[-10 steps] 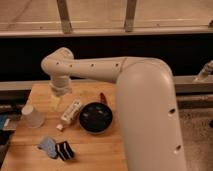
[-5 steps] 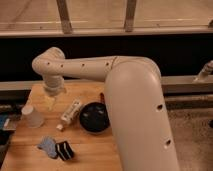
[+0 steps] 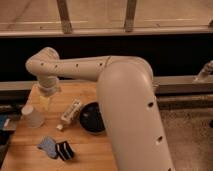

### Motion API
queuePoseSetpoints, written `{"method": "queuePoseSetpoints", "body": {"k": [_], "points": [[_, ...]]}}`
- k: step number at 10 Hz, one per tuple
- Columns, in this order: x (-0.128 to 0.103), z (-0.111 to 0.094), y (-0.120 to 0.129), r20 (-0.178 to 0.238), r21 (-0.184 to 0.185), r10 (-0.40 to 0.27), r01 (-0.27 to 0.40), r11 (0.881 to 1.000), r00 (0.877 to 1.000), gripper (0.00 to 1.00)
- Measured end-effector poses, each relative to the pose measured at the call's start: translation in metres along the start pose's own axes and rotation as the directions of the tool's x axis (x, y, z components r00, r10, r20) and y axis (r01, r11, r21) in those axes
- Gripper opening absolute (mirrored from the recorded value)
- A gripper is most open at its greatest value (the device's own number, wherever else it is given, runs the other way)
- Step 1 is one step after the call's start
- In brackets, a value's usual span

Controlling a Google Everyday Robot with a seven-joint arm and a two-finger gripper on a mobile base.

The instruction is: Place the ceramic cup over the eraser

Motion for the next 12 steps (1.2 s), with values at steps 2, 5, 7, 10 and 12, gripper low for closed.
{"method": "queuePoseSetpoints", "body": {"k": [2, 5, 7, 10, 12], "points": [[-0.035, 0.009, 0.003, 0.01, -0.009, -0.081, 0.081, 0.997, 0.997, 0.74], [-0.071, 0.023, 0.01, 0.025, -0.038, -0.182, 0.183, 0.982, 0.983, 0.74], [-0.09, 0.038, 0.023, 0.034, -0.06, -0.238, 0.24, 0.969, 0.971, 0.74], [-0.105, 0.063, 0.037, 0.033, -0.097, -0.284, 0.286, 0.953, 0.958, 0.74], [-0.108, 0.071, 0.044, 0.028, -0.124, -0.3, 0.302, 0.945, 0.953, 0.74]]}}
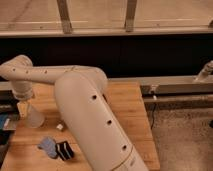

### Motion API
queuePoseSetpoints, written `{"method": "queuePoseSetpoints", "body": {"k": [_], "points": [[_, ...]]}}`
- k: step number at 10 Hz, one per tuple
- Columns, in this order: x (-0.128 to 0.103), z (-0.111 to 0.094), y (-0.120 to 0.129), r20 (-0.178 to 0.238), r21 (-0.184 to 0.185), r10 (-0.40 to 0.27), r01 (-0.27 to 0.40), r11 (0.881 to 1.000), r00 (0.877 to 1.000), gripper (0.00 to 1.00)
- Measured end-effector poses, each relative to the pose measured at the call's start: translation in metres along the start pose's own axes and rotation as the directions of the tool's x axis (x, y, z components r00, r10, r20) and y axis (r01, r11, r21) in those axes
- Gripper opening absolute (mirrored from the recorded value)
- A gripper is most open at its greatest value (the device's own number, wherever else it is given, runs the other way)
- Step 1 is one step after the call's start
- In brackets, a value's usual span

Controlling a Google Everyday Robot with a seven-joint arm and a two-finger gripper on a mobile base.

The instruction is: Place the ceramic cup over the eraser

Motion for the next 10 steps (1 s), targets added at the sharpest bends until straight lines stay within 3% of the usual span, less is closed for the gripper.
{"method": "queuePoseSetpoints", "body": {"k": [6, 10], "points": [[0.005, 0.026, 0.007, -0.021, -0.076, -0.002, 0.0, 0.997, 1.0, 0.74], [0.004, 0.032, 0.011, -0.016, -0.105, -0.001, -0.001, 0.994, 1.0, 0.74]]}}
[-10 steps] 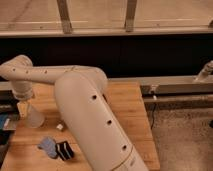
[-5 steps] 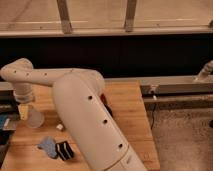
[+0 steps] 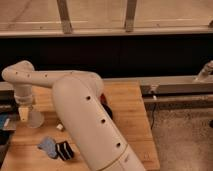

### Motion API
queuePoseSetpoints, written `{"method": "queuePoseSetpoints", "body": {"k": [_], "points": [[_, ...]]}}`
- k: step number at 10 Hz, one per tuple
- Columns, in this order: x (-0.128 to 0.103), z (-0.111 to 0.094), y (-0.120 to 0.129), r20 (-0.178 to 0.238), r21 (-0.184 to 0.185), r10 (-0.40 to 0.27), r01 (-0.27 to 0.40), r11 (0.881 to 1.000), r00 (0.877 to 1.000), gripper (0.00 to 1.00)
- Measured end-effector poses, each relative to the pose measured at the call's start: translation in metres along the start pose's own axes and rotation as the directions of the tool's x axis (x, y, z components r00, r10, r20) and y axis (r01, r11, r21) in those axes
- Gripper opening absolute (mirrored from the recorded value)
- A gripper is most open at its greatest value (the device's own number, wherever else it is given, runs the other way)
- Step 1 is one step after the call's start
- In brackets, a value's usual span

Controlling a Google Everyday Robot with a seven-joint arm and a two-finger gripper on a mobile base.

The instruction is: Place the ceramic cup over the eraser

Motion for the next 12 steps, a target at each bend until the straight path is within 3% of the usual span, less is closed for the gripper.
{"method": "queuePoseSetpoints", "body": {"k": [3, 8, 9, 10, 12], "points": [[-0.001, 0.002, 0.0, 0.009, -0.017, -0.002, 0.002, 1.0, 1.0, 0.68], [-0.001, 0.002, 0.001, 0.029, -0.029, -0.018, 0.019, 0.999, 0.999, 0.2], [-0.002, -0.001, 0.001, 0.061, -0.032, -0.018, 0.02, 0.999, 0.998, 0.08], [0.0, -0.006, 0.001, 0.077, -0.028, -0.015, 0.017, 0.999, 0.997, 0.03], [0.006, -0.027, -0.004, 0.077, 0.015, 0.005, -0.007, 1.0, 0.997, 0.0]]}}
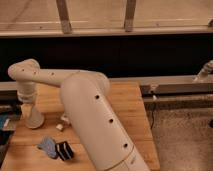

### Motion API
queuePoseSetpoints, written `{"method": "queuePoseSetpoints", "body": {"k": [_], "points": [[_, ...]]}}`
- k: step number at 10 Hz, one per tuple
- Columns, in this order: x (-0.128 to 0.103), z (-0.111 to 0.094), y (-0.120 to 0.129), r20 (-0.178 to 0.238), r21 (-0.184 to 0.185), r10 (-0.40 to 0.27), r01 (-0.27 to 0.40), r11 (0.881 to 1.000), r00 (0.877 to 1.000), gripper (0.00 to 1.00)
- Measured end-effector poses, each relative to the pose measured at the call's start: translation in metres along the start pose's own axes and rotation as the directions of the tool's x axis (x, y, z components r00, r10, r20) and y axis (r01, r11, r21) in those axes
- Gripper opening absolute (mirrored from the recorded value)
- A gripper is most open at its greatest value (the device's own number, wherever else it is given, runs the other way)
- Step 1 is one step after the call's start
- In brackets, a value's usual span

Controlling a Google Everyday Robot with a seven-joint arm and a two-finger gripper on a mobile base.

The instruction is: Place the ceramic cup over the eraser

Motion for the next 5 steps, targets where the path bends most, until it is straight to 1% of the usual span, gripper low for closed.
{"method": "queuePoseSetpoints", "body": {"k": [1, 2, 3, 4, 5], "points": [[0.005, -0.014, -0.005, -0.01, 0.027, 0.015, -0.015, 1.0, 1.0, 0.0], [0.015, -0.029, -0.013, -0.026, 0.055, 0.037, -0.036, 0.998, 0.999, 0.0], [0.032, -0.055, -0.025, -0.049, 0.097, 0.072, -0.067, 0.993, 0.996, 0.0], [0.046, -0.074, -0.03, -0.068, 0.126, 0.101, -0.092, 0.988, 0.993, 0.0], [0.057, -0.088, -0.032, -0.073, 0.146, 0.123, -0.112, 0.983, 0.99, 0.0]]}}
